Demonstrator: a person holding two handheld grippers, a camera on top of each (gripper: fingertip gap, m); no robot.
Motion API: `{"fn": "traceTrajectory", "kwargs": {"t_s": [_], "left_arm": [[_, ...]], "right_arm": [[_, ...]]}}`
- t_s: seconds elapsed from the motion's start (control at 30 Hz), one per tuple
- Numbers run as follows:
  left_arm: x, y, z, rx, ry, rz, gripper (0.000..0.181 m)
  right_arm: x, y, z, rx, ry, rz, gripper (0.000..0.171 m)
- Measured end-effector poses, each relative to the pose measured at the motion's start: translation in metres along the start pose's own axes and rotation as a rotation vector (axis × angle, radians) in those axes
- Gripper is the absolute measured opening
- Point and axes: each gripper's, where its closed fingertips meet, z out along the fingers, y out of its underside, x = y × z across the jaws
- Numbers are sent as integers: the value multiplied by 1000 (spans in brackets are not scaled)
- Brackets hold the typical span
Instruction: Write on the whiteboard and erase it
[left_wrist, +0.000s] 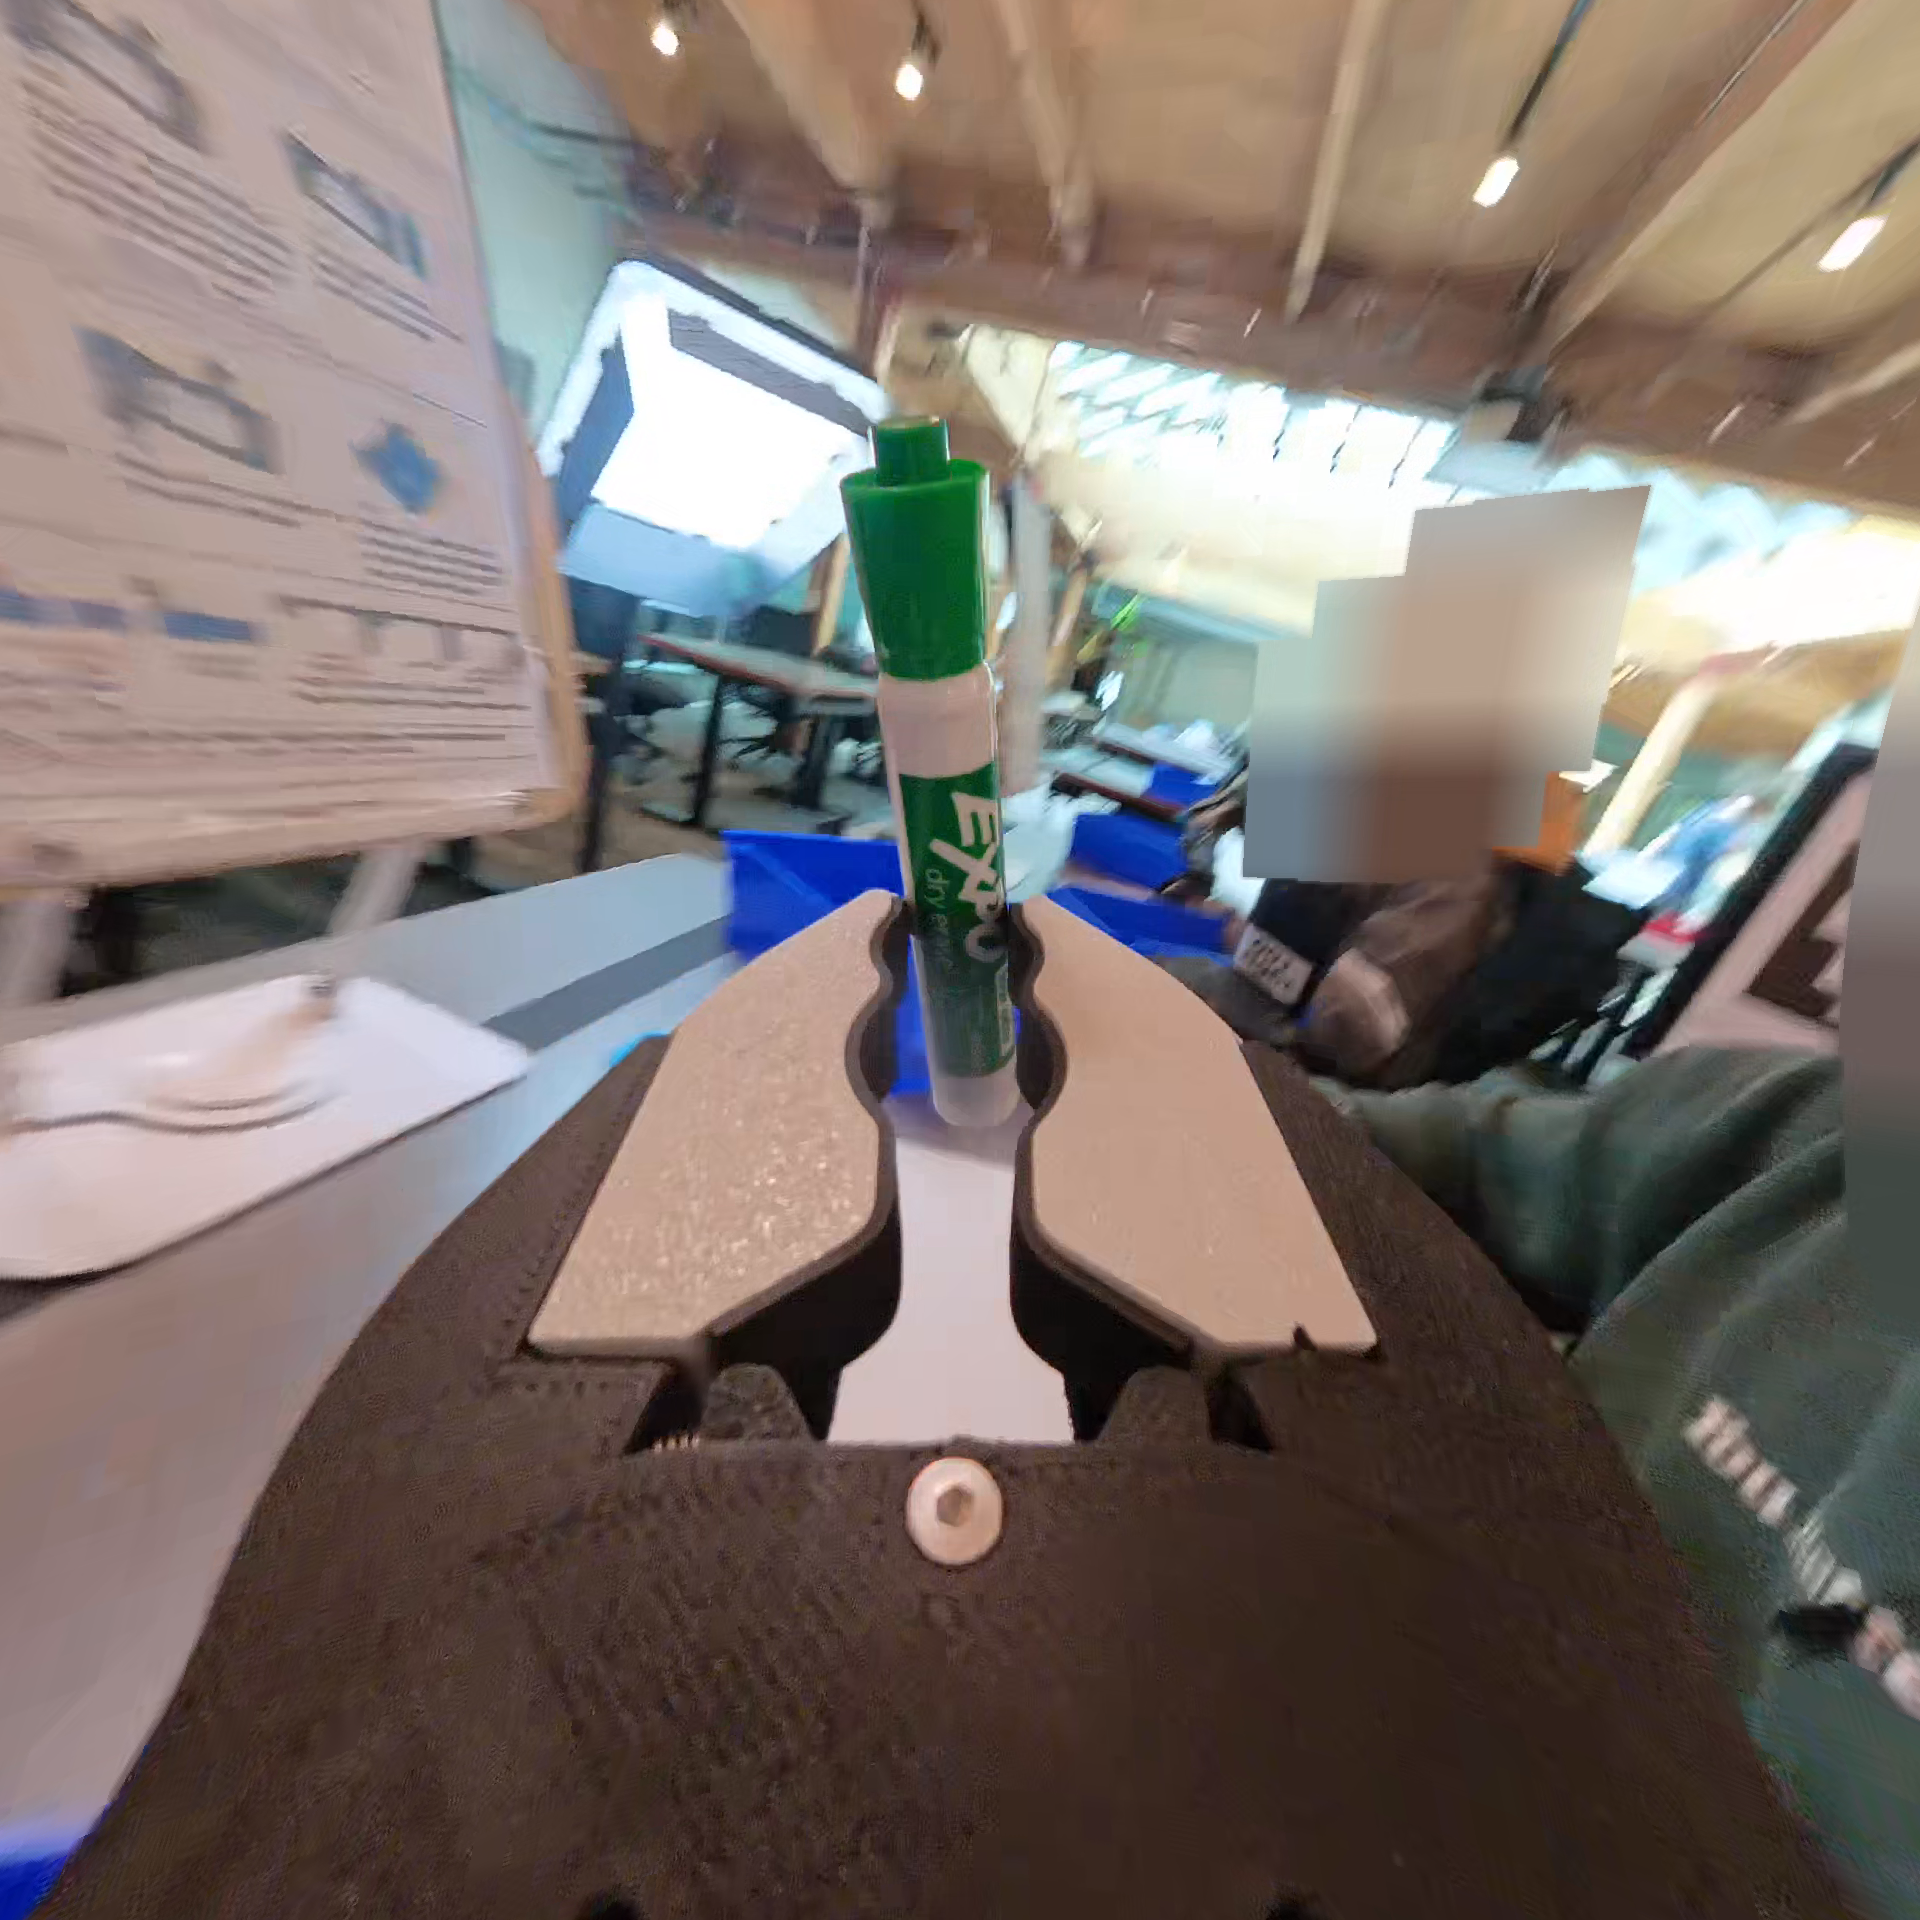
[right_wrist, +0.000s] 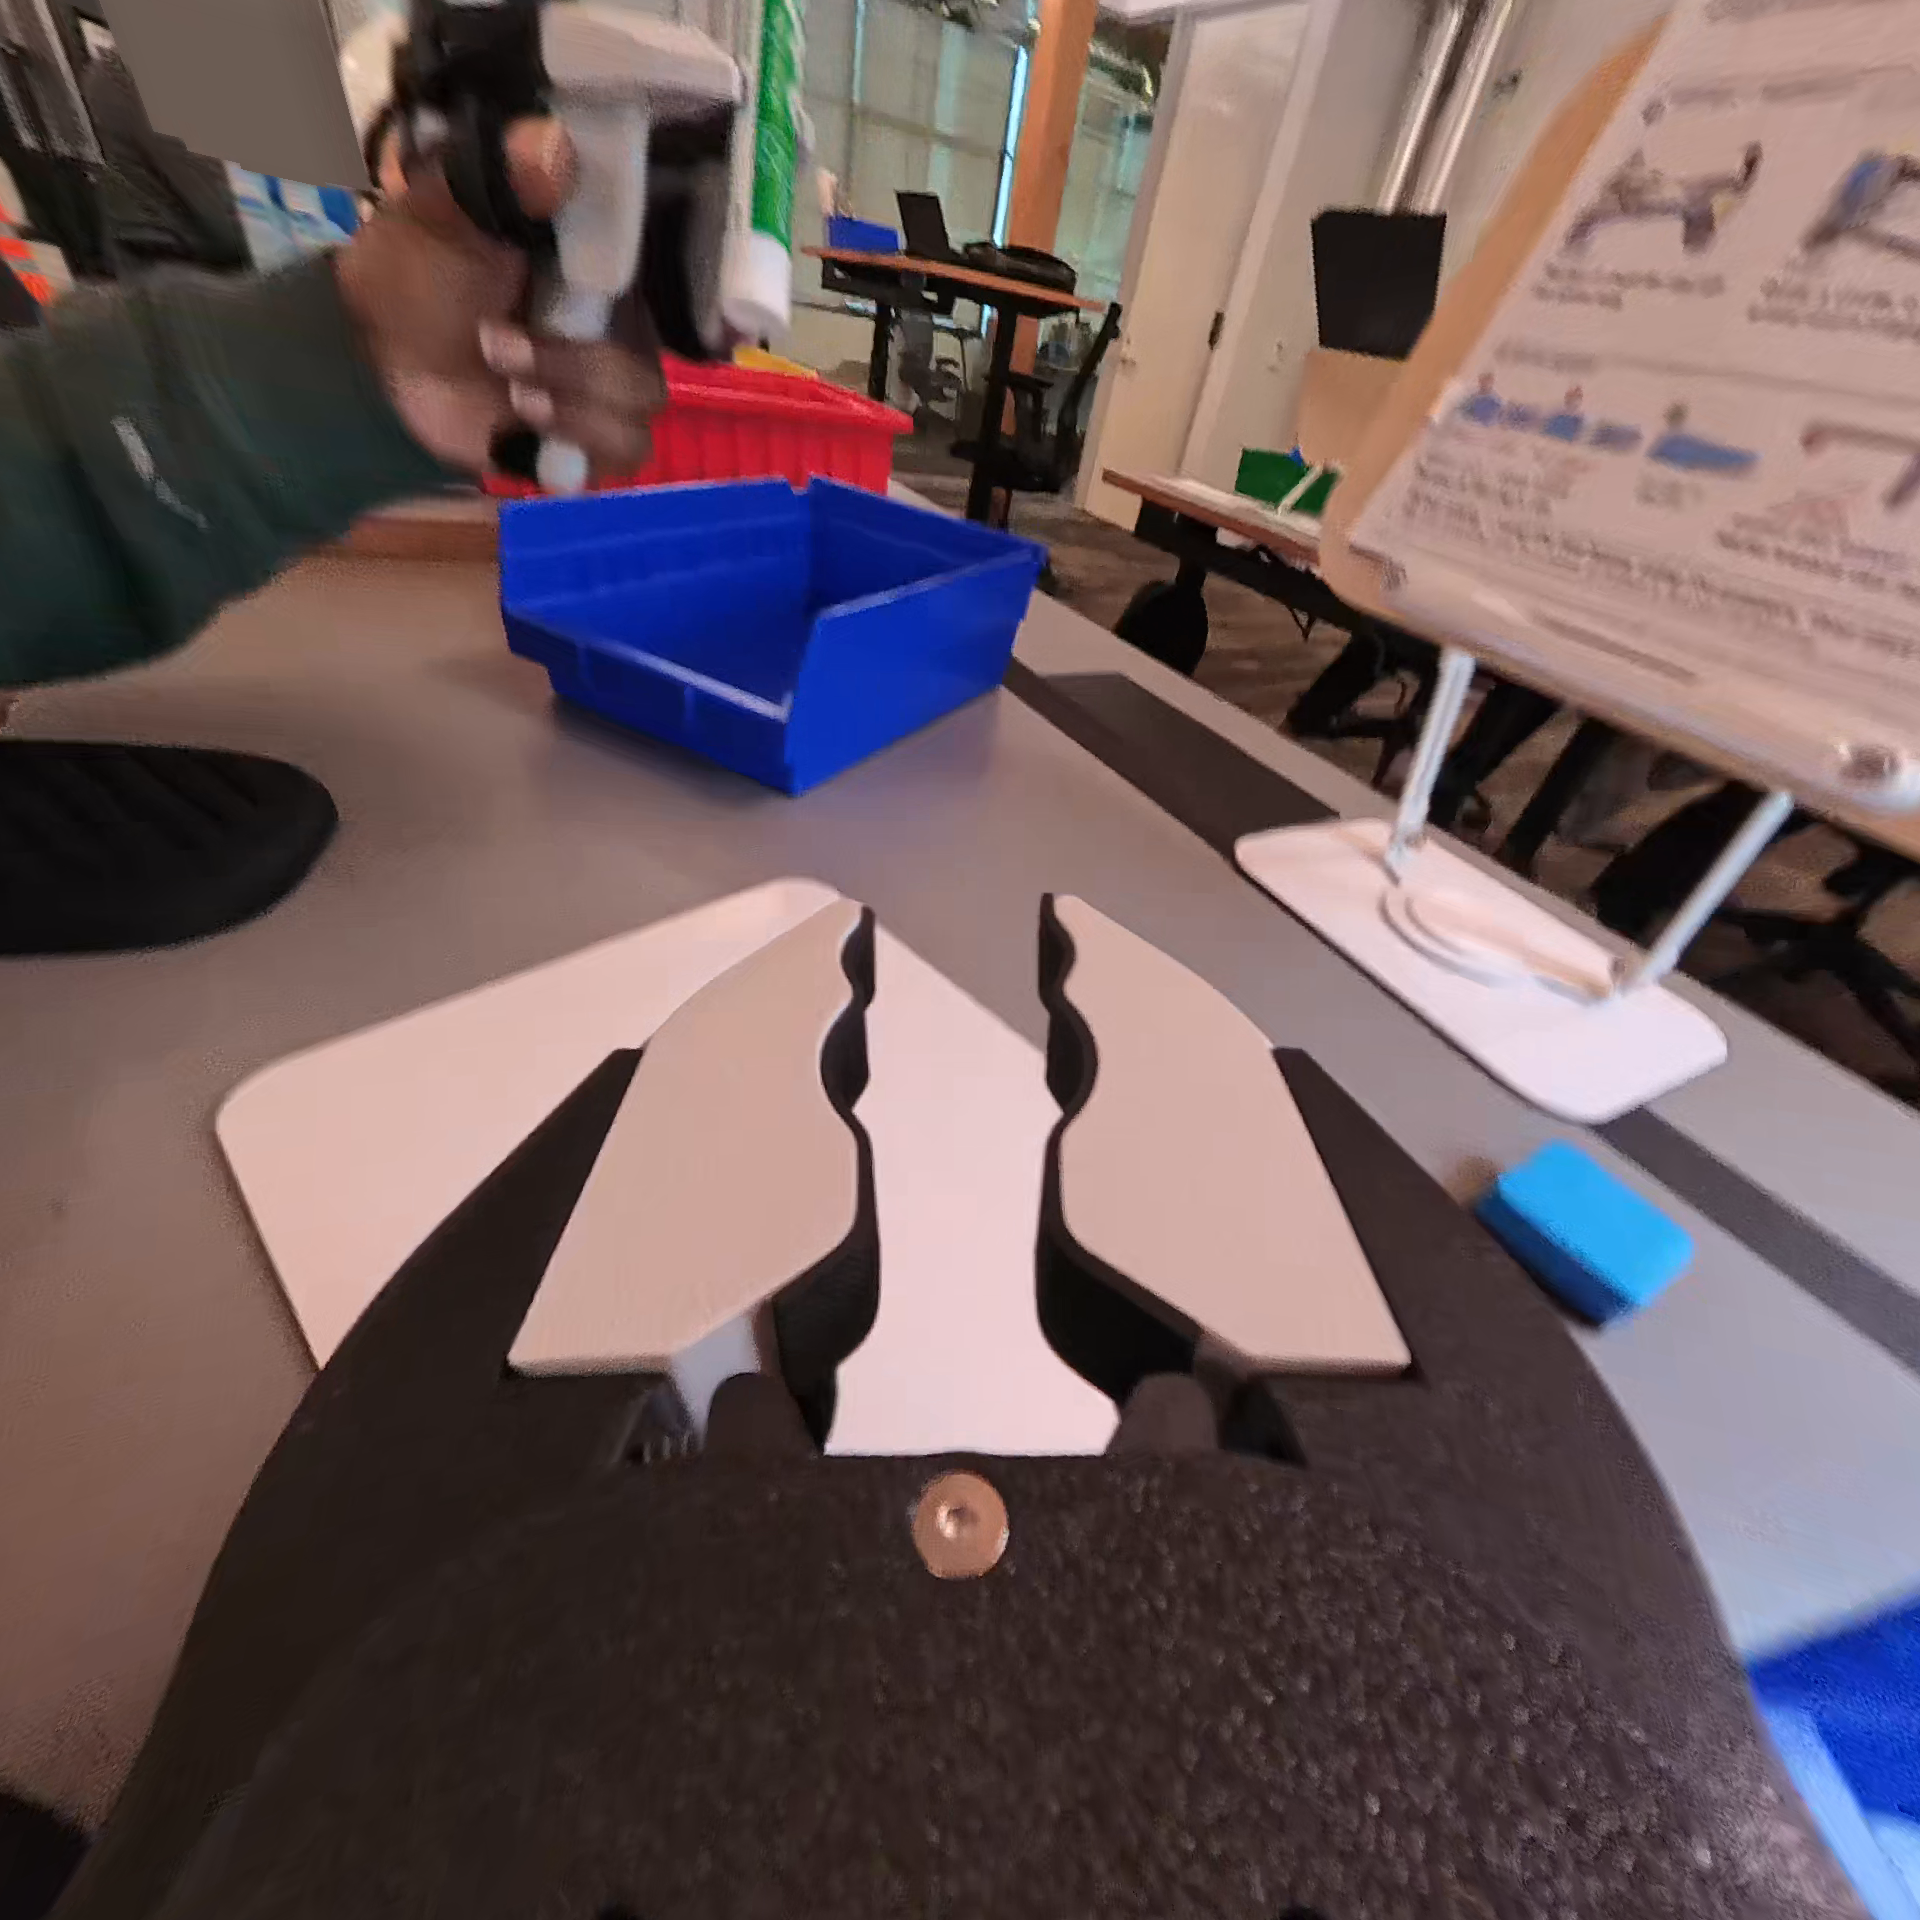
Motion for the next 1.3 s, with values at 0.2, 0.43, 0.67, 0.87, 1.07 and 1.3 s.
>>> {"fn": "traceTrajectory", "kwargs": {"t_s": [0.2, 0.43, 0.67, 0.87, 1.07, 1.3], "left_arm": [[40, 32, 42, 238, 185, -360, 18], [62, 53, 48, 287, 237, -533, 17], [64, 60, 52, 329, 215, -597, 18], [64, 57, 55, 399, 192, -617, 18], [71, 60, 55, 337, 204, -577, 18], [56, 64, 50, 283, 159, -517, 27]], "right_arm": [[-34, -67, 44, 100, 74, -322, 51], [-56, -87, 72, 182, 154, -572, 45], [-54, -88, 75, 235, 227, -648, 32], [-53, -91, 71, 238, 251, -679, 32], [-56, -94, 62, 262, 205, -718, 24], [-51, -91, 54, 249, 159, -634, 20]]}}
